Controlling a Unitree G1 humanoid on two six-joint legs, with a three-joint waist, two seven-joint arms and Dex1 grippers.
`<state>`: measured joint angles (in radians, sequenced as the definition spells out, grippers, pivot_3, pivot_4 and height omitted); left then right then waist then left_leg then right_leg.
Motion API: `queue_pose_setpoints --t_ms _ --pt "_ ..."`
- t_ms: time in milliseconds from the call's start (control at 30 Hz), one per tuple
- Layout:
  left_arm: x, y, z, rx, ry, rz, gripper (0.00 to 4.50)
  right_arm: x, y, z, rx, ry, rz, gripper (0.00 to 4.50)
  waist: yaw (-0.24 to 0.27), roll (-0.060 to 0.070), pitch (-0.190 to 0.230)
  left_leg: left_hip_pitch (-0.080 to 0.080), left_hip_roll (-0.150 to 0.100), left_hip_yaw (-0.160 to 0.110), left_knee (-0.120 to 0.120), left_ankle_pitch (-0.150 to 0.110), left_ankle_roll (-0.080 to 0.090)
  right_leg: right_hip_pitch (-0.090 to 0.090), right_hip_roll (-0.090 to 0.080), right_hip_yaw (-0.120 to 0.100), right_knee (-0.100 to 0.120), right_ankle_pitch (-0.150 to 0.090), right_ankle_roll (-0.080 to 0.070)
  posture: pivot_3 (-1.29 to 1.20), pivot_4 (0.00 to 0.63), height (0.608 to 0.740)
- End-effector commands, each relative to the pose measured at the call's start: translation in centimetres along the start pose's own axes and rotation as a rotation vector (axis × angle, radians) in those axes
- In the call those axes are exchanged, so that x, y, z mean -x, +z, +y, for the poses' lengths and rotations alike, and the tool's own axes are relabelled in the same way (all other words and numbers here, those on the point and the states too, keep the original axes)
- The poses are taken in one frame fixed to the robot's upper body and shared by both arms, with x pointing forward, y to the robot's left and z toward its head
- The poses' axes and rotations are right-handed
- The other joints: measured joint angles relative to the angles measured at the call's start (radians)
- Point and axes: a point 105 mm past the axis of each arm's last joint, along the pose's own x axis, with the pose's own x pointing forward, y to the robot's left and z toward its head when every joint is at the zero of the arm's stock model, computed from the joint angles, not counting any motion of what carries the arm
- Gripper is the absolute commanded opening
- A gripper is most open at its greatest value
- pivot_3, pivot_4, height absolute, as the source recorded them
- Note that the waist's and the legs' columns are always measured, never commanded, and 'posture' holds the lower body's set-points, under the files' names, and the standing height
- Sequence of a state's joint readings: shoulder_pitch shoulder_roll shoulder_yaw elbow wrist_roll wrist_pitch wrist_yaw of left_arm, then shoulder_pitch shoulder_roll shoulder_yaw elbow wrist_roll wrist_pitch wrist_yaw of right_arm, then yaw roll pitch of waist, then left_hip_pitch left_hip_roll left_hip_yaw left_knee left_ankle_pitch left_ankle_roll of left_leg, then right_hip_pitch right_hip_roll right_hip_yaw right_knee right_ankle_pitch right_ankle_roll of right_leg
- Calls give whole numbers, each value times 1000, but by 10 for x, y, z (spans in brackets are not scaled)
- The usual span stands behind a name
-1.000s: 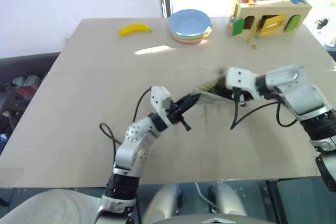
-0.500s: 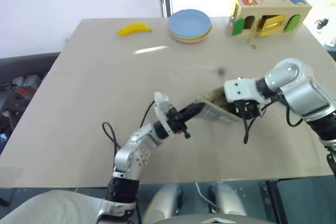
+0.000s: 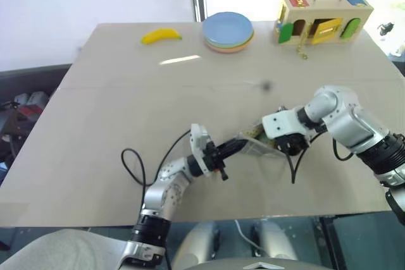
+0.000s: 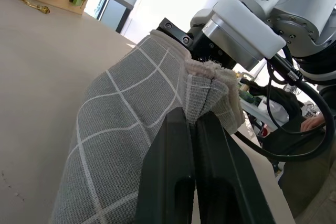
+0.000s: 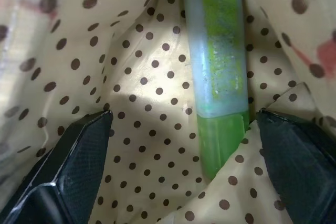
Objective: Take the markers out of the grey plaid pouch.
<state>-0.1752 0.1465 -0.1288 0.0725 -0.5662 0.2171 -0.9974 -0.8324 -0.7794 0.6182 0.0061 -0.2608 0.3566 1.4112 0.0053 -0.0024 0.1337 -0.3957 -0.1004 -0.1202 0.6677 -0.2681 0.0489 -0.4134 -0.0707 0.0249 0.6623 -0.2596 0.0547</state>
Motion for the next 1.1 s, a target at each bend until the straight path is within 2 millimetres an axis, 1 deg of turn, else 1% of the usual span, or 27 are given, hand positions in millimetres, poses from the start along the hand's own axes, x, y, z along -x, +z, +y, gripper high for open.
queue_pose_setpoints --t_ms 33,100,133,200,267,300,333,367,500,567,667,700,800,833,933,1000,1100 --pt "5 -3 2 -5 13 6 0 -14 -9 6 -11 31 30 4474 -3 0 0 0 0 0 0 0 0 0 0 0 0 0 0 0 150 740" --pt "4 -4 2 -7 14 8 0 -20 -8 4 -5 33 26 3955 -7 -2 -2 1 0 0 0 0 0 1 0 0 0 0 0 0 150 740" --pt "4 -4 2 -8 14 8 0 -23 -9 3 -1 37 27 3613 -11 -2 -3 2 0 0 0 0 0 1 0 0 0 0 0 0 150 740" --pt "3 -4 2 -11 14 6 0 -26 -11 3 10 47 34 2701 -14 -3 -3 6 0 0 0 0 0 6 0 0 0 0 0 0 150 740" --pt "3 -4 2 -15 16 1 0 -27 -12 3 16 48 30 1894 -16 -3 -3 12 0 0 -1 0 0 12 0 0 -1 0 0 0 150 740" --pt "2 -4 3 -17 19 -2 0 -27 -11 2 19 46 23 1329 -17 -3 -3 16 0 0 -1 -1 0 16 0 0 -2 0 0 0 150 740" --pt "2 -4 3 -18 21 -5 0 -26 -10 1 19 43 16 988 -17 -3 -3 17 0 0 -1 -2 2 18 0 0 -1 0 0 0 150 740" --pt "2 -4 3 -18 24 -8 0 -25 -10 1 20 40 10 811 -17 -3 -3 17 0 0 -1 -3 3 18 0 0 -1 0 0 0 150 740" --pt "2 -3 4 -30 34 -18 0 -20 -7 -1 15 17 -29 811 -17 -3 -3 17 0 -1 -1 -2 2 18 0 -1 0 0 0 0 150 740" --pt "2 -2 5 -58 42 -22 0 -13 0 -5 7 -23 -76 811 -17 -3 -3 17 0 -1 -1 -1 0 18 0 -1 -1 0 0 0 150 740" --pt "1 2 6 -112 53 -19 0 4 11 -16 -13 -122 -153 811 -16 -3 -3 16 0 -2 -1 -1 0 16 0 -1 -1 0 0 0 150 740" --pt "1 1 6 -155 47 3 0 13 13 -16 -19 -135 -160 811 -16 -2 -2 14 0 -2 -1 -1 0 16 0 -1 -1 0 0 0 150 740" --pt "2 -3 6 -249 47 58 0 31 14 -13 -39 -171 -172 811 -12 -2 -2 11 0 -2 -2 -1 0 11 0 -1 -1 0 -1 0 150 740" --pt "2 -3 6 -270 53 65 0 36 14 -13 -50 -187 -178 811 -10 -2 -2 10 0 -2 -2 0 0 10 0 -1 -1 0 -1 0 150 740" --pt "1 4 8 -347 69 51 0 51 8 -11 -107 -228 -176 811 -3 -2 -2 6 0 -2 -3 -1 0 8 0 -2 -3 0 -1 0 150 740" --pt "0 7 8 -372 78 40 0 56 5 -10 -127 -240 -176 811 1 -2 -2 1 0 -2 -2 0 0 4 -1 -2 -3 0 -1 0 150 740" --pt "-1 19 16 -417 134 -1 0 67 -4 -5 -176 -247 -163 811 7 -2 -1 -2 0 -2 -2 0 0 0 0 -2 -2 0 -1 0 150 740"
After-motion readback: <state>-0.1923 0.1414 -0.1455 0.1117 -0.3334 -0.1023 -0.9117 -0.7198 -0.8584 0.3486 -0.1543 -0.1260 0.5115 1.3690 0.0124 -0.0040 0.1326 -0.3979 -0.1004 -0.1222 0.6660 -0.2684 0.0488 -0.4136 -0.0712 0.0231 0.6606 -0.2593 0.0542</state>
